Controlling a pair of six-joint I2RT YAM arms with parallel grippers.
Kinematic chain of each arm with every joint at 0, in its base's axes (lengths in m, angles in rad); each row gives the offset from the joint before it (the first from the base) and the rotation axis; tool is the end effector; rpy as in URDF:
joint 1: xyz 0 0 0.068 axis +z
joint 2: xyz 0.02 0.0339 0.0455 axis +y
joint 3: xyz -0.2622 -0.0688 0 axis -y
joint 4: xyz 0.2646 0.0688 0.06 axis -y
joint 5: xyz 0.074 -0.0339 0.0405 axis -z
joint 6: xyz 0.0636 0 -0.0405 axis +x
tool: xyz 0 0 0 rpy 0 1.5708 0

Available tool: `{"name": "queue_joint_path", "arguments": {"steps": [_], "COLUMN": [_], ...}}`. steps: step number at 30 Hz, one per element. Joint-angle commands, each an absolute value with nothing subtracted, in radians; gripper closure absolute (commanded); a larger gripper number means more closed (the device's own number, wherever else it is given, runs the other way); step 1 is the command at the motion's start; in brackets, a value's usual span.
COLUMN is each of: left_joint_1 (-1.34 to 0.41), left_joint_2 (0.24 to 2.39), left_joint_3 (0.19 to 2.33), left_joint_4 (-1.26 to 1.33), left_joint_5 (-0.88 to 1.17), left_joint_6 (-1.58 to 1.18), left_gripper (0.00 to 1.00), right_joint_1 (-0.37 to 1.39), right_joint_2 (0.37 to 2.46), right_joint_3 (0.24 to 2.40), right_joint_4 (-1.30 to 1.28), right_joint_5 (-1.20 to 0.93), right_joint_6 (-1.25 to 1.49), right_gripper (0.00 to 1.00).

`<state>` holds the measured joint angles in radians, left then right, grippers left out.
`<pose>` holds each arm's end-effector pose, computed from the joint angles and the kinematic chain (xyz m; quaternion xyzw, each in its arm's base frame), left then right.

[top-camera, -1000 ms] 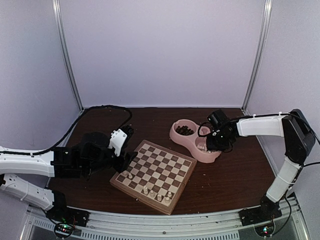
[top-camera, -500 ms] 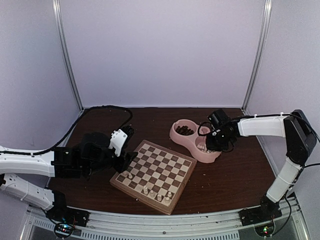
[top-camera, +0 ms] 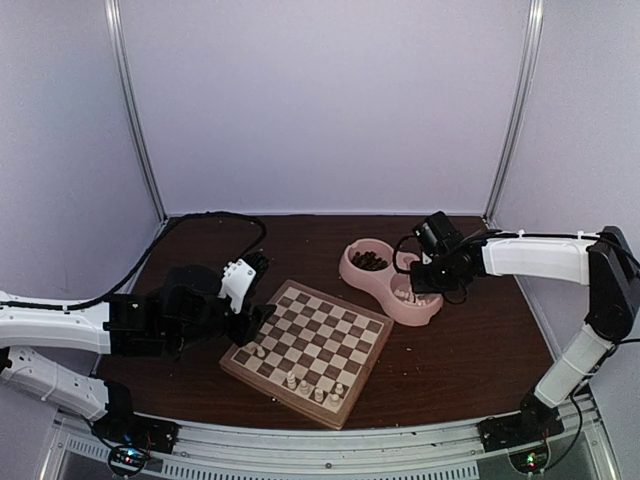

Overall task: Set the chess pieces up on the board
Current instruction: Pick up the pawn from the storage box, then place the pawn on the chessboard.

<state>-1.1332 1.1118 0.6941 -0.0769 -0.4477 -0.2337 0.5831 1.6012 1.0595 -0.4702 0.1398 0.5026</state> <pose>0.1460 -0.2470 0.2337 0.2615 0.8035 -0.1678 0.5078 0.3039 0.1899 0.1744 -0.0193 0.9589 0.0847 0.2703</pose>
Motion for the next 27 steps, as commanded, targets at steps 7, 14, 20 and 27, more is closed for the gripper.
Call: {"name": "queue_joint_path", "arguments": {"steps": [7,14,20,27], "left_joint_1": [-1.127,-1.126,-1.116,-1.106], "left_joint_2": [1.114,1.115,1.090,1.081], "left_joint_3": [0.717,0.717,0.703,0.695], "left_joint_4": [-0.036,-0.036,-0.033,-0.038], "left_joint_5": [-0.469,-0.510,-0.517,-0.507], "left_joint_6": [-0.235,-0.246,-0.255,-0.261], "left_gripper": [0.45,0.44,0.43,0.42], "right_joint_1": [0.799,0.995,1.095,1.103], "right_joint_2": [1.509,1.567,1.652,1.721], "right_joint_3": [1.031,1.022,1.048,1.085], "right_joint_4": [-0.289,-0.139,-0.086,-0.118], "right_joint_5": [0.197,0.106,0.074,0.046], "right_joint_6": [0.279,0.129,0.077,0.087], "right_gripper": [0.95,0.94,0.94,0.94]}}
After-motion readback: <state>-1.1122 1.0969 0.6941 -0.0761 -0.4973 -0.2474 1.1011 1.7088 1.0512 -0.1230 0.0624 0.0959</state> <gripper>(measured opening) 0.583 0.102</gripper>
